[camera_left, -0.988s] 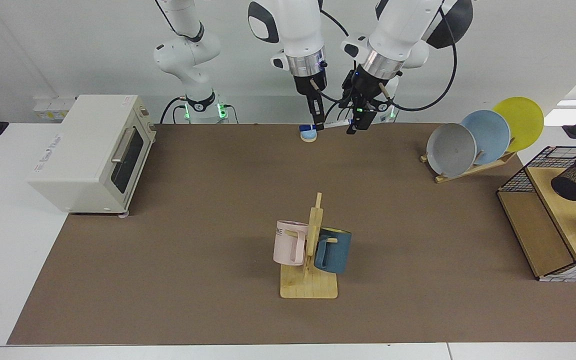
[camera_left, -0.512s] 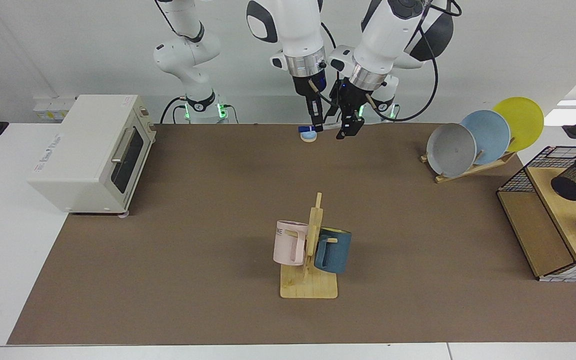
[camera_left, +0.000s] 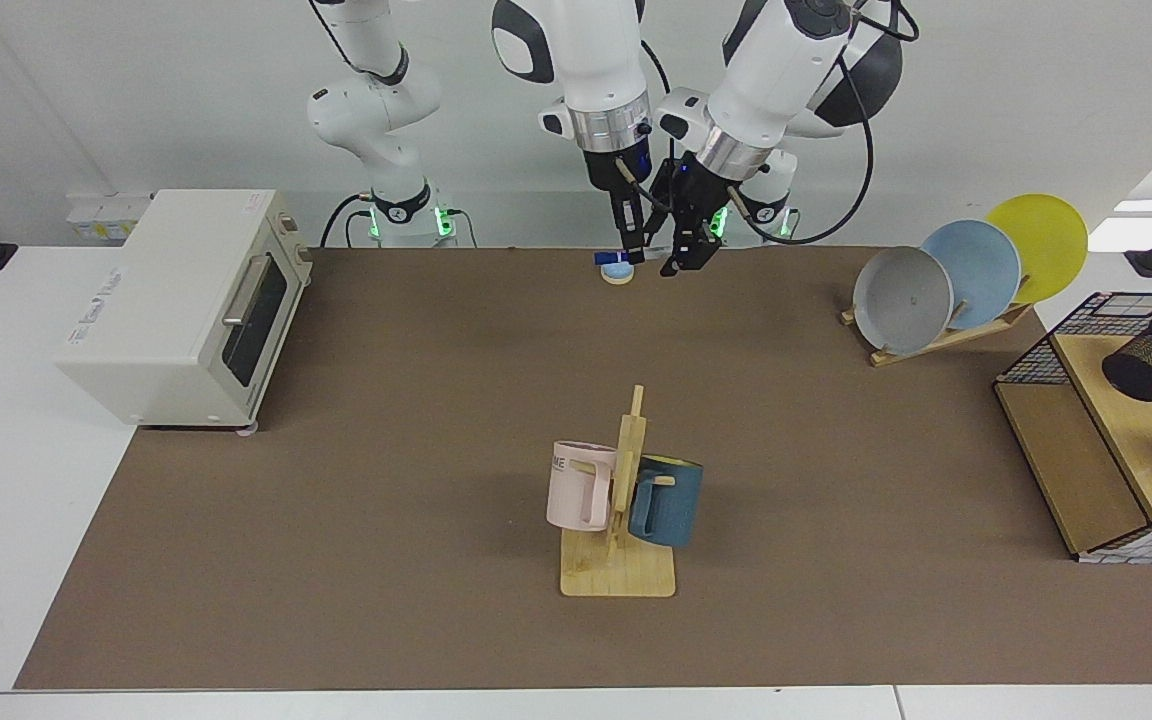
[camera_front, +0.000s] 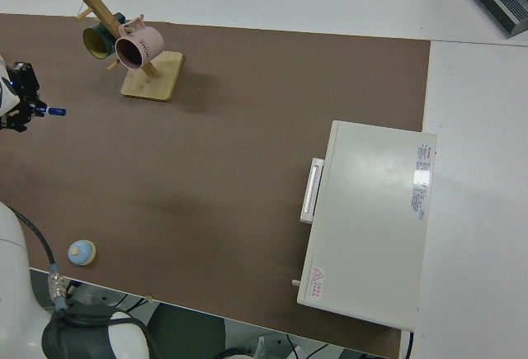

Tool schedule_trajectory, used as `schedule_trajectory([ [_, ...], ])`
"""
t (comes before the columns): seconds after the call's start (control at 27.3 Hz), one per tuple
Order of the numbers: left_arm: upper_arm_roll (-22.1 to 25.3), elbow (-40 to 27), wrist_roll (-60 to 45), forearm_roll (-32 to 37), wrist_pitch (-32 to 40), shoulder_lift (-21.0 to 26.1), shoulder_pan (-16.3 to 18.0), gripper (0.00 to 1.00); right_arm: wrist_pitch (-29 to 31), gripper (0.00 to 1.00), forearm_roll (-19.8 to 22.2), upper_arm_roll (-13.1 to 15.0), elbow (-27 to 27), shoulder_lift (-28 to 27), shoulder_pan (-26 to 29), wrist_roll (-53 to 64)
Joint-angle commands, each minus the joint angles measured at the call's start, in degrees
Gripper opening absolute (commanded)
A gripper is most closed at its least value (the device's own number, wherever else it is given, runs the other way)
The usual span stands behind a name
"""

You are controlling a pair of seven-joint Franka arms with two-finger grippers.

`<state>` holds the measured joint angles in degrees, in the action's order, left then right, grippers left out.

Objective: Put markers into pen holder
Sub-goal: 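Bring the marker to the left gripper while the left gripper reaches it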

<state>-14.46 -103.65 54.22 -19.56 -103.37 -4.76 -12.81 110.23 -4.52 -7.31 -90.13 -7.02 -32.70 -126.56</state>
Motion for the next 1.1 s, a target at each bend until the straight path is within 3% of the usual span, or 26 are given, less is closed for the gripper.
schedule_trajectory([
  [0.0,0.92,-1.90,0.45,-1.54,-1.84,-1.57,-1.08,0.71,-1.16,0.00,1.44,-0.60,2.15,-1.42,-0.43,-2.20],
  [0.11,1.10,-1.90,1.23,-1.71,-1.93,-1.65,-0.99,0.64,-1.16,0.00,1.18,-0.51,2.15,-1.42,-0.43,-2.28],
  [0.33,1.19,-1.82,4.14,-1.80,-3.24,-1.65,-0.99,0.39,-1.78,0.00,1.26,-0.51,2.15,-1.42,-0.08,-2.37],
  [0.51,1.19,-1.90,4.31,-1.71,-3.33,-1.65,-0.38,0.00,-1.78,0.00,1.35,-0.51,2.06,-1.42,-0.08,-2.28],
  [1.06,1.19,-1.64,2.82,-1.28,-3.33,-1.74,0.77,0.00,-1.69,0.00,1.62,-0.51,1.97,-1.42,0.27,-1.76],
])
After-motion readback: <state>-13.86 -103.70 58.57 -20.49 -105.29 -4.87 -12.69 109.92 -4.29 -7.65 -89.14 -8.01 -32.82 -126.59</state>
